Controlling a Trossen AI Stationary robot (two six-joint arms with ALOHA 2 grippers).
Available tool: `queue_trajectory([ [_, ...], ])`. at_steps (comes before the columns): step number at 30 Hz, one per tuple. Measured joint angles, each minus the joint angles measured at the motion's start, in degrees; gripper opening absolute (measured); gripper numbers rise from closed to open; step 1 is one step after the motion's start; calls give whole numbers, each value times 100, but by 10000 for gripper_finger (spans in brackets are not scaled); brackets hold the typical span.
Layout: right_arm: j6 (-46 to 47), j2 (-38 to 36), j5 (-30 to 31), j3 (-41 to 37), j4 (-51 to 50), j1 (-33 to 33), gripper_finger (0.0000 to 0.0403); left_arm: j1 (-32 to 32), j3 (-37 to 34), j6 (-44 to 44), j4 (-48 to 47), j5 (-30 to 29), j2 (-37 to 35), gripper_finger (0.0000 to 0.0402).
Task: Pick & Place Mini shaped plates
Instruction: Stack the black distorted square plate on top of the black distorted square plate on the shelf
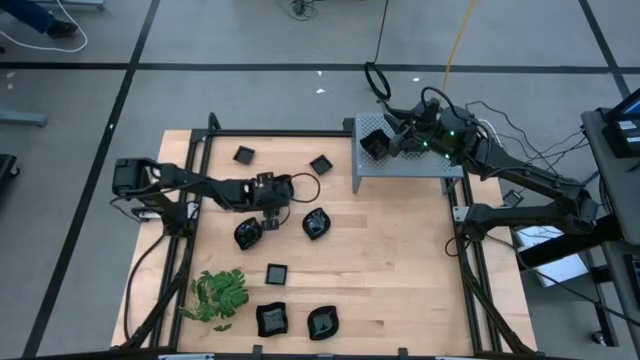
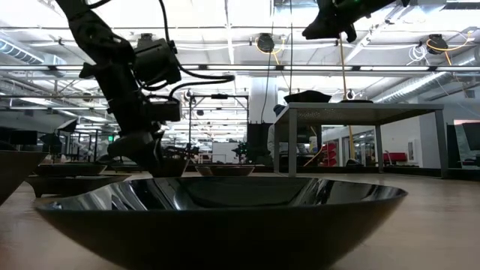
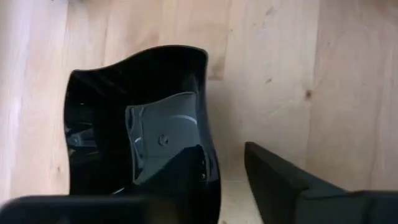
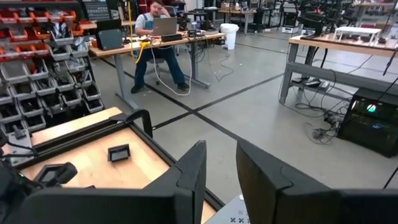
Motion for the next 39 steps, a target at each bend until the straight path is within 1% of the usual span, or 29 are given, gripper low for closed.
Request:
queue_trajectory([
  [4, -88, 0, 1, 0, -122, 0, 75, -41, -9, 85, 36, 90, -69, 30],
  [5, -88, 0, 2, 0, -159, 0, 75, -36, -7, 54, 81, 110, -105, 16],
  [9, -88, 0, 2, 0, -214, 0, 75, -78, -11, 31, 186, 128, -365, 10],
  [13, -178, 0, 2, 0, -223, 0, 75, -180, -11, 36, 539, 121, -820, 6],
  [15, -217, 0, 0, 0, -223, 0, 75, -307, 9, 66, 890, 99, -1007, 8],
  [17, -217, 0, 0, 0, -220, 0, 75, -485, 107, 68, 935, 107, -1114, 5],
  [20, -334, 0, -12, 0, -231, 0, 75, -812, 478, 65, 961, 104, -1072, 5],
  [23, -583, 0, -13, 0, -253, 0, 75, -1174, 959, 164, 969, -5, -804, 7],
  [27, -817, 0, -36, 0, -289, 0, 75, -1483, 1727, 98, 977, -48, -270, 4],
  [31, -822, 0, -462, 0, -301, -2, 75, -1622, 2488, 56, 947, -28, 423, 8],
  [35, -705, 0, -986, 0, -301, 2, 75, -1662, 3254, 15, 984, 312, 1118, 5],
  [39, -388, 0, -1055, 0, -383, 2, 75, -1656, 3828, 12, 946, 425, 1762, 11],
])
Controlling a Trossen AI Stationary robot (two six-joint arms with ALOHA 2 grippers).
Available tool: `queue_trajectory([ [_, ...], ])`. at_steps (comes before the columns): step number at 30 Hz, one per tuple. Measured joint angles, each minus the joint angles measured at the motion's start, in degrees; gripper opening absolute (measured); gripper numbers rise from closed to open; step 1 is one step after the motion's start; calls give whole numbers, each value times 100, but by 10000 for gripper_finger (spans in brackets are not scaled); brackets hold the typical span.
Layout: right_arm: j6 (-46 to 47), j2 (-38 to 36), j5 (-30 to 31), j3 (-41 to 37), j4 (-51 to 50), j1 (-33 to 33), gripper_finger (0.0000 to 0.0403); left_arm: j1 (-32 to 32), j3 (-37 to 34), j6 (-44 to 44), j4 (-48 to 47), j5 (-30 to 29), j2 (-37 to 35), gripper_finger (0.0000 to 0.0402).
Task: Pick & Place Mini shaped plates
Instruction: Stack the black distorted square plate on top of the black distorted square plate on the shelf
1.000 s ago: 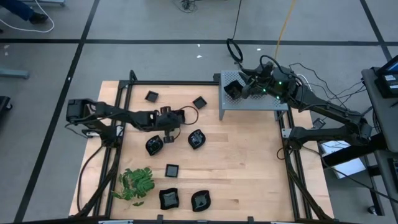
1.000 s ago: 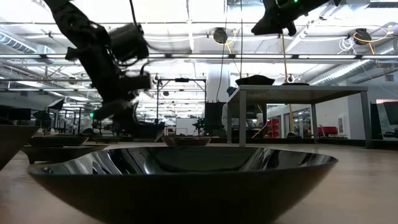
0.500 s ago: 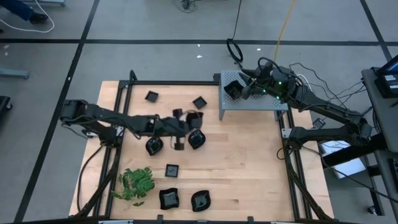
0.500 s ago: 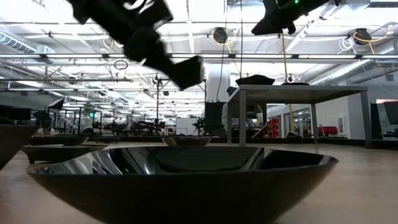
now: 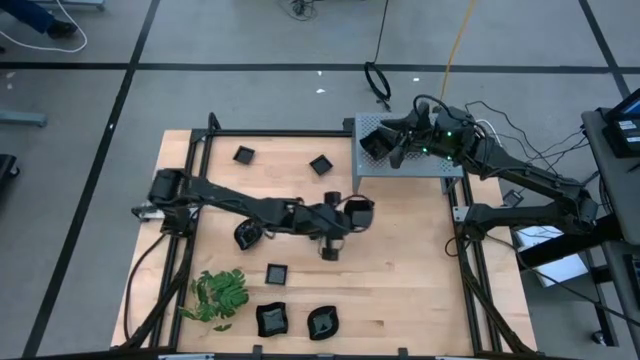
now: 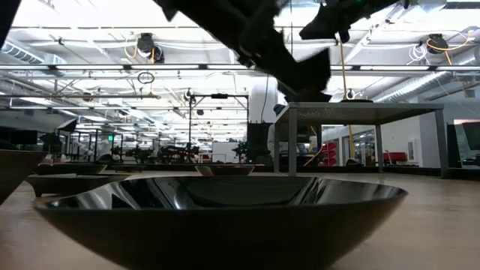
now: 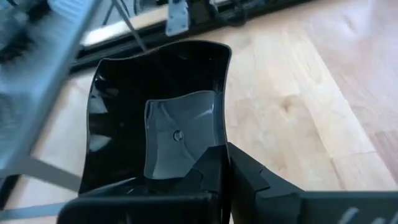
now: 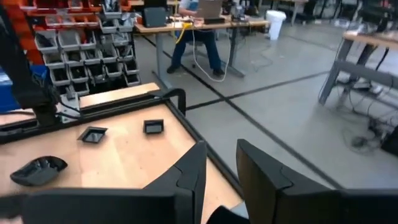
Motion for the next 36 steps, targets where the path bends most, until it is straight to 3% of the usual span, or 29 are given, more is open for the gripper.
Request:
queue_trajectory([
  [4, 146, 0, 8, 0, -368, 14, 75, 0, 288, -308, 17, 415, 438, 4],
  [9, 455, 0, 10, 0, -1038, 221, 75, -110, 340, -768, 25, 416, 923, 7],
  [18, 521, -2, 29, 0, -1275, 908, 75, -309, 343, -1222, 40, -74, 1388, 18],
  [24, 505, -2, 479, 0, -1267, 1325, 75, -376, 343, -1248, 16, -127, 1533, 5],
  [36, 498, -2, 509, 0, -1269, 1502, 75, -369, 343, -1674, 69, -272, 1468, 122],
])
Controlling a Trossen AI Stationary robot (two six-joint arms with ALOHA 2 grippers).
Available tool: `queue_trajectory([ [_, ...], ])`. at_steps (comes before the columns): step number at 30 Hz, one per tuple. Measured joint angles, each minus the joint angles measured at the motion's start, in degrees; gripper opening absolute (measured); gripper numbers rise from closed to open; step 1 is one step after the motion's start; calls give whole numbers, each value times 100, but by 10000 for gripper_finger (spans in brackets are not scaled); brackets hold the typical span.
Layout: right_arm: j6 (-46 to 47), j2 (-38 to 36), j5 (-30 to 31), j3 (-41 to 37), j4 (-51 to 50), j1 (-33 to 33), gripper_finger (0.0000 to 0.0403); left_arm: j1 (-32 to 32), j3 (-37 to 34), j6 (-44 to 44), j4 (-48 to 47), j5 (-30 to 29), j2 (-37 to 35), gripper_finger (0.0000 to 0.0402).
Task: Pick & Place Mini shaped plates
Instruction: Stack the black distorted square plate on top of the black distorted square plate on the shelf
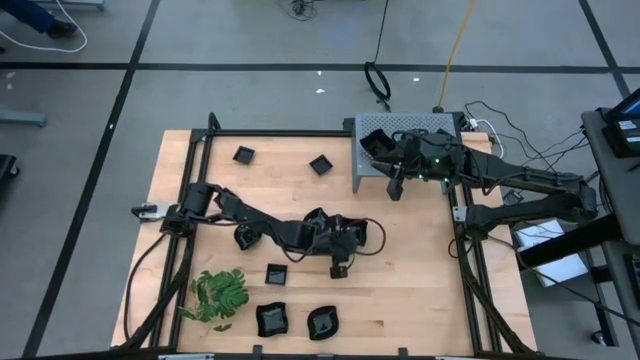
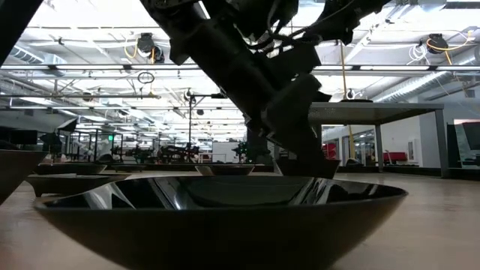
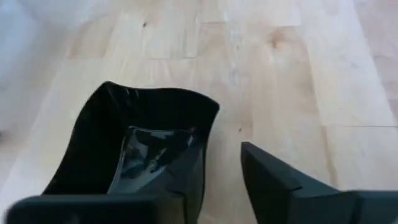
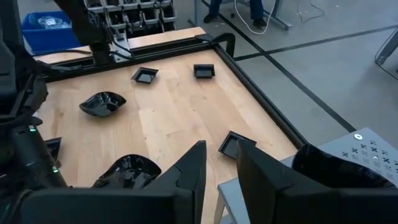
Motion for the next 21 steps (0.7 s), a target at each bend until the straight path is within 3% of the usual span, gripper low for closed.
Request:
queue_trajectory([
  [5, -21, 0, -13, 0, -15, -2, 75, 2, -4, 197, -184, 5, -590, 161],
  [11, -42, 0, -47, 0, -264, 65, 75, 11, 2, 238, -1002, -31, -1465, 170],
  [21, -1859, 20, -67, -143, -1128, 930, 75, 22, 0, 24, -2497, -319, -2665, 170],
])
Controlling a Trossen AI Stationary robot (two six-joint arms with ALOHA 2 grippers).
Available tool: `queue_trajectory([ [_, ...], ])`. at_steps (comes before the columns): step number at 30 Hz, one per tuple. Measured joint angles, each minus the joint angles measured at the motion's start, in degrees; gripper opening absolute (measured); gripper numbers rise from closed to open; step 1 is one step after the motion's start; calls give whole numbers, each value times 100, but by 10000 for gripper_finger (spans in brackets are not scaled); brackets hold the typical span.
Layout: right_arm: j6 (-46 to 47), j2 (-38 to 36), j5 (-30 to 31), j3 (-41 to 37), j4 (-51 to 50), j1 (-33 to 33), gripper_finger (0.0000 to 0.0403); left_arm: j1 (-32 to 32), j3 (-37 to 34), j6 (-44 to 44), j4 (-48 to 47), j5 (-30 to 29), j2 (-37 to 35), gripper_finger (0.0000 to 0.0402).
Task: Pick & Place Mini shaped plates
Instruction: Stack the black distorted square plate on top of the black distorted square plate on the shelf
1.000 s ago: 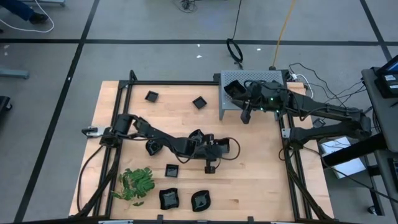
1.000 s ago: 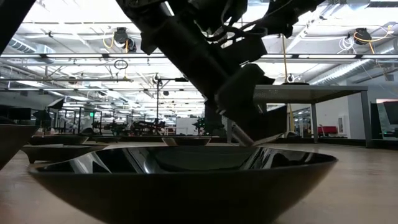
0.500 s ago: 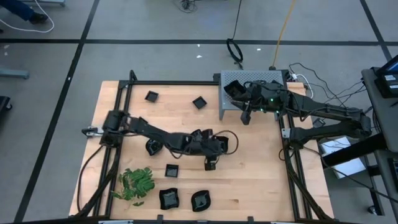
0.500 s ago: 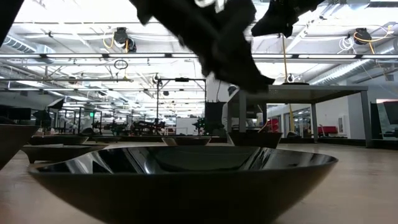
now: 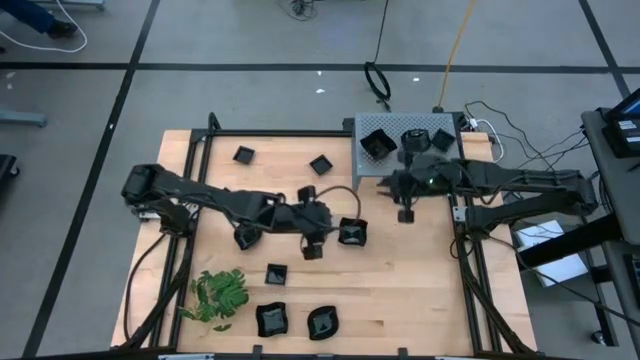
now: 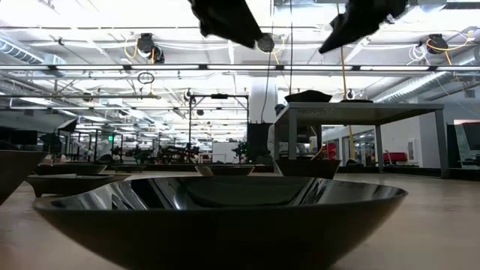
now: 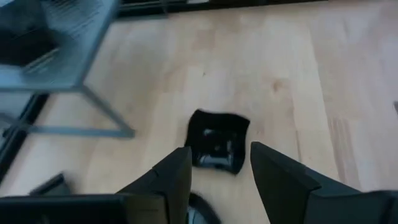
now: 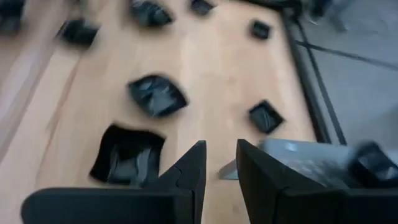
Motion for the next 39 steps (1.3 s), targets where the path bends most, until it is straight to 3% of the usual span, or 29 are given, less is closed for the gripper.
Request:
queue_trajectory([
  [7, -1109, 49, -736, -1287, 713, 473, 75, 0, -2, -118, 43, -346, -585, 170],
  [14, -1673, 537, -734, -2446, 2442, 1002, 75, 0, -4, -153, 40, -481, -858, 170],
  [18, -1997, 1121, -669, -2465, 2680, 1255, 75, 0, -2, -152, 45, -485, -865, 170],
  [23, -2415, 1718, -76, -2329, 2750, 1597, 75, 0, -2, -151, 26, -485, -864, 170],
  [39, -2805, 2602, 640, -2159, 3377, 1881, 75, 0, -4, -431, 71, -482, -861, 170],
])
